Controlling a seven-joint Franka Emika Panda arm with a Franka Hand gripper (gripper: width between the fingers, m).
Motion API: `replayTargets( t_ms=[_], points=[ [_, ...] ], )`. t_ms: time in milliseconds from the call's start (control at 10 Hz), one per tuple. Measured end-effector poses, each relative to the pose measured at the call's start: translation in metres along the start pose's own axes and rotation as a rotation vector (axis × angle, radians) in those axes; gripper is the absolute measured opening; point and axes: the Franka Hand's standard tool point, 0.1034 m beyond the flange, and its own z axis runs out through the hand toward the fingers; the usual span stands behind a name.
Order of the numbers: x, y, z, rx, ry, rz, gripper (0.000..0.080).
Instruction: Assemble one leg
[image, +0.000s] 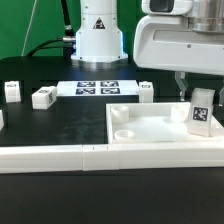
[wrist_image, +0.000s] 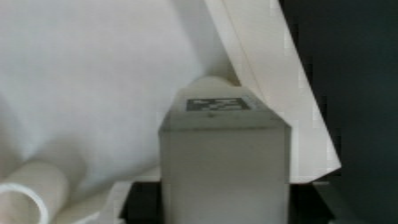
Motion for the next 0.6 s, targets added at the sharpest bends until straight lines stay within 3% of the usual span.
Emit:
replayTargets(
  t_ms=[600],
  points=[
    [0.0037, 0.0049, 0.0021, 0.04, -0.005, 0.662, 0.0291]
  ],
)
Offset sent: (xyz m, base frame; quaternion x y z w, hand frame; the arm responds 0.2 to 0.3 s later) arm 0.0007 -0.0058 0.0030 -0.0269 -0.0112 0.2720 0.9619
